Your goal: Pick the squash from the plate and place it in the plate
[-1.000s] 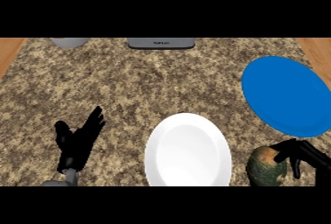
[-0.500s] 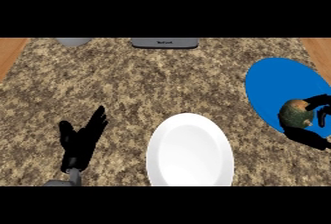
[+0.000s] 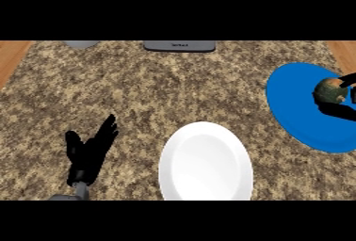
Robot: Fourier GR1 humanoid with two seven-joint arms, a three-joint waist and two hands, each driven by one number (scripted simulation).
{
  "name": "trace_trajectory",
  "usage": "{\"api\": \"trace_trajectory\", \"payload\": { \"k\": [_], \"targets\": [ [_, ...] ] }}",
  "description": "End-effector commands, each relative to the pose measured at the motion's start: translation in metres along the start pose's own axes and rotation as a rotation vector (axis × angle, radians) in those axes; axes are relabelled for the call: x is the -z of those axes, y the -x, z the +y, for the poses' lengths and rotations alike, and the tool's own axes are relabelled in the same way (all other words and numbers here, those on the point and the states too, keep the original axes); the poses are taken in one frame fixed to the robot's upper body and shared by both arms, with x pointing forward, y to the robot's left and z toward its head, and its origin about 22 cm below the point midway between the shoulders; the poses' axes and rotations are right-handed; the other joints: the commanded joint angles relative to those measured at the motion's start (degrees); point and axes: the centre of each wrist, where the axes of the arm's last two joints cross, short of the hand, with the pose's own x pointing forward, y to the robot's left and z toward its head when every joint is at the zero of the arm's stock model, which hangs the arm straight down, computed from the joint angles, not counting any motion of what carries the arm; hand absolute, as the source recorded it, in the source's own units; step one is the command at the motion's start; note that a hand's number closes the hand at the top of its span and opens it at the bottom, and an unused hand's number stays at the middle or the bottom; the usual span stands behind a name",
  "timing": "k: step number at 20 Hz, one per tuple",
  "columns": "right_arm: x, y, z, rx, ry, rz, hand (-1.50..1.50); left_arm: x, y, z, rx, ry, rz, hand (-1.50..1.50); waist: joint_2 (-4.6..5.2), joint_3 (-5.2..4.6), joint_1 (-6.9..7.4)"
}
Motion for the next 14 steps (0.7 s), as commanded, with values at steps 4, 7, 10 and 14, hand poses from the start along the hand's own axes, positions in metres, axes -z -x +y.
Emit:
{"api": "trace_trajectory", "payload": {
  "k": [4,7,10,14],
  "targets": [
    [0.016,0.029,-0.018,-0.255,-0.164,0.195,-1.50,0.005,-0.006,-0.007,0.019,0.030,0.007,0.00,0.91,-0.04,2.41],
    [0.019,0.031,-0.008,-0.231,-0.301,0.218,-1.50,0.010,0.002,-0.020,0.019,0.030,-0.011,0.00,1.19,0.04,2.55],
    [0.021,0.030,0.005,-0.136,-0.360,0.193,-1.50,0.006,0.000,-0.005,0.020,0.022,-0.013,0.00,1.04,0.13,2.46],
    [0.015,0.026,0.030,0.023,-0.352,0.125,-1.50,0.014,-0.007,-0.012,0.020,0.025,-0.020,0.00,0.98,0.15,1.61]
  ]
}}
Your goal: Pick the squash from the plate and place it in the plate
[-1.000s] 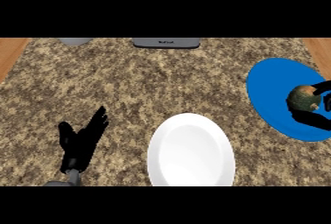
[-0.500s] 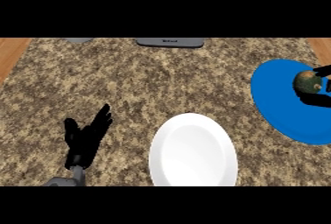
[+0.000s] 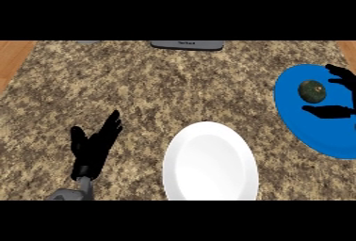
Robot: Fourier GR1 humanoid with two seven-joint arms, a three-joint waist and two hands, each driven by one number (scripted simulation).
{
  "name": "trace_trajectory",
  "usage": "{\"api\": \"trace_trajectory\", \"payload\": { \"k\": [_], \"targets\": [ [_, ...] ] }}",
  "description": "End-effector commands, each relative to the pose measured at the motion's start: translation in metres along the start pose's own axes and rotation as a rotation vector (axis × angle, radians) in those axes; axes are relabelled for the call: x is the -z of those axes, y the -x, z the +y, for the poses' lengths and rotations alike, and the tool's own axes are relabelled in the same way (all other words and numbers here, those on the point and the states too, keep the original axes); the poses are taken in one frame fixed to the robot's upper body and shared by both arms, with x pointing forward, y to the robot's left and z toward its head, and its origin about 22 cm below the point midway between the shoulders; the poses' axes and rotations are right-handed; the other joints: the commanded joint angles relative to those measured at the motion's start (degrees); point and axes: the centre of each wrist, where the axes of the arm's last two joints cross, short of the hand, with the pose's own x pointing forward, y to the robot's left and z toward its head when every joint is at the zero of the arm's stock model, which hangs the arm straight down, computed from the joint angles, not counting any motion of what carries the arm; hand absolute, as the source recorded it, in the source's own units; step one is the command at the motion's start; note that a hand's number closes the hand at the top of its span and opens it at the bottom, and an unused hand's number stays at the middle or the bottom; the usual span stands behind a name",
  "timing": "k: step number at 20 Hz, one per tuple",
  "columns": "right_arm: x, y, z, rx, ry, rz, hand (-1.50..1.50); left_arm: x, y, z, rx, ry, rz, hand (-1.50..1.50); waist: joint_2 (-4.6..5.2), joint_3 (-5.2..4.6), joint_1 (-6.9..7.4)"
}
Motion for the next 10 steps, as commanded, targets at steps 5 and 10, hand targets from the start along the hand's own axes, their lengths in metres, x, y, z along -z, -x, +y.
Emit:
{"api": "trace_trajectory", "payload": {
  "k": [5,10],
  "targets": [
    [-0.004,0.010,-0.003,0.323,0.139,-0.115,-1.50,-0.007,0.006,0.005,-0.017,-0.011,0.005,0.00,-0.13,0.07,-0.83],
    [-0.003,0.017,-0.058,0.418,0.158,-0.061,-1.50,-0.010,0.008,0.008,0.007,-0.014,0.014,0.00,-0.33,-0.03,-1.14]
  ]
}}
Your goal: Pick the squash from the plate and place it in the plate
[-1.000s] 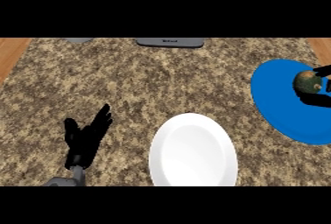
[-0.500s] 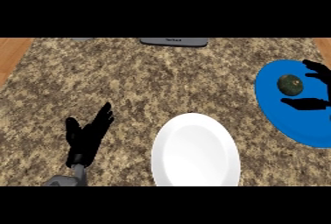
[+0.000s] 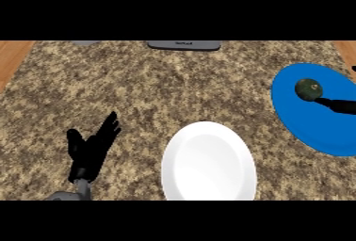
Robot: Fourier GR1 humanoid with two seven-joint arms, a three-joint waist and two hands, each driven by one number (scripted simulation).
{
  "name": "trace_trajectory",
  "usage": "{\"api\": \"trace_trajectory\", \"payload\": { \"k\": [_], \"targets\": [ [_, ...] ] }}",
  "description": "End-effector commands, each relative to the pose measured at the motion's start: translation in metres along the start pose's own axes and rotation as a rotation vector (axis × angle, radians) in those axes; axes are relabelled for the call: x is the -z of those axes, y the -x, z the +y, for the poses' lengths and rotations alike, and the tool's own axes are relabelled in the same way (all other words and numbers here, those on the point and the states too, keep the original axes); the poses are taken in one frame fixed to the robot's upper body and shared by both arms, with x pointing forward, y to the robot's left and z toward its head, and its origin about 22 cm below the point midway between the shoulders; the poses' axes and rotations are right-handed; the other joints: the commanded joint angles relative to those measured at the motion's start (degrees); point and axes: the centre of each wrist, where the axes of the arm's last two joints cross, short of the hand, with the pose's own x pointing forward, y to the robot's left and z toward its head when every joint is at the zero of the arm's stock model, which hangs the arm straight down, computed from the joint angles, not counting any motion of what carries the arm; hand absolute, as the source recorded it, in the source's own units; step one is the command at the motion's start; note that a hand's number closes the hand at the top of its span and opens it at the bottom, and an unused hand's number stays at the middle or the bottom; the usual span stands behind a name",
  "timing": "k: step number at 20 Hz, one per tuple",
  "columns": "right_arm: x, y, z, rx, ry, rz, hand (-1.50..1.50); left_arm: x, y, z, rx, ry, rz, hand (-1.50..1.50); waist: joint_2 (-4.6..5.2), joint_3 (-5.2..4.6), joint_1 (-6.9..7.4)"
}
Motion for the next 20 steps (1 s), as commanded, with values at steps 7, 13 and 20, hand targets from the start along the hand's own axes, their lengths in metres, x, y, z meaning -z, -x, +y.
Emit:
{"api": "trace_trajectory", "payload": {
  "k": [7,13,20],
  "targets": [
    [-0.035,0.014,-0.085,0.211,-0.116,0.028,-1.50,-0.005,0.000,0.001,-0.019,-0.017,0.021,0.00,-0.12,0.00,-0.54],
    [-0.060,0.016,-0.127,0.191,-0.253,0.029,-1.50,-0.001,0.002,0.001,-0.018,-0.012,0.012,0.00,-0.23,0.03,-1.16],
    [-0.092,0.031,-0.139,0.078,-0.304,0.034,-1.50,-0.003,0.009,0.003,-0.009,-0.011,0.012,0.00,-0.56,-0.03,-1.70]
  ]
}}
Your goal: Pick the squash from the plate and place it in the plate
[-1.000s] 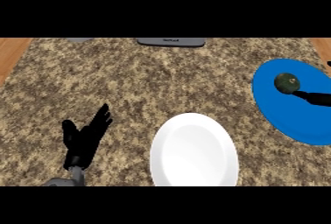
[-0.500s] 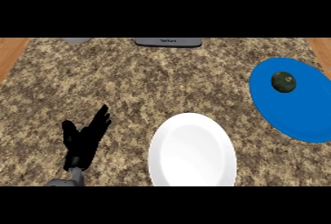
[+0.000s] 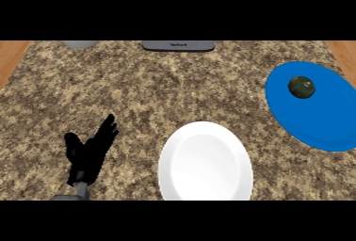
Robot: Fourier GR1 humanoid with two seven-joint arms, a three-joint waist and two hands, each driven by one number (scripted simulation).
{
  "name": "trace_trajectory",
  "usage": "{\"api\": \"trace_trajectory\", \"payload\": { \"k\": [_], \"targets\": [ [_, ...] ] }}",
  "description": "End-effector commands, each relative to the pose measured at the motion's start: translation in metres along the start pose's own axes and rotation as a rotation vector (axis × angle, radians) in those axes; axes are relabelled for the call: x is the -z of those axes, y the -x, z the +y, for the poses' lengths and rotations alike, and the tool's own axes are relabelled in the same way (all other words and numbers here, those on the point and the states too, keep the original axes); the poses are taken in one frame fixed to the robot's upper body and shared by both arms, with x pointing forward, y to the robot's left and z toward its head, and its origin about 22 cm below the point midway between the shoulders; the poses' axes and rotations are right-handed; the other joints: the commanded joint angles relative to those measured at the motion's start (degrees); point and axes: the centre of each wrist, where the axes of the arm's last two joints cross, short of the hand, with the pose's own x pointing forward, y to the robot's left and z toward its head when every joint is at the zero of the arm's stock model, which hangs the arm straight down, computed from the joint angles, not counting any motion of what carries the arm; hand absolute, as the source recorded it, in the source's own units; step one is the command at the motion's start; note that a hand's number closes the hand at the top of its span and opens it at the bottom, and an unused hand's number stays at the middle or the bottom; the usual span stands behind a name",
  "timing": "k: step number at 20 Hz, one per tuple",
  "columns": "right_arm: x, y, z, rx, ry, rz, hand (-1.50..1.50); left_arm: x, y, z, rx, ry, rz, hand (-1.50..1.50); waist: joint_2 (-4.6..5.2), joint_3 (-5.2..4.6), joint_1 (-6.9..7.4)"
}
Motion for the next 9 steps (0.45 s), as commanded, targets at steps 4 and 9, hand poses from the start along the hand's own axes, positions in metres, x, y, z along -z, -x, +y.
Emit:
{"api": "trace_trajectory", "payload": {
  "k": [4,9],
  "targets": [
    [-0.034,0.009,-0.019,0.033,-0.087,-0.094,-1.50,-0.002,0.012,-0.004,0.007,-0.004,0.027,0.00,0.00,-0.05,-0.34],
    [-0.038,0.019,-0.008,0.023,-0.102,-0.084,-1.50,0.005,0.001,0.004,0.009,-0.019,0.022,0.00,-0.12,-0.10,-0.47]
  ]
}}
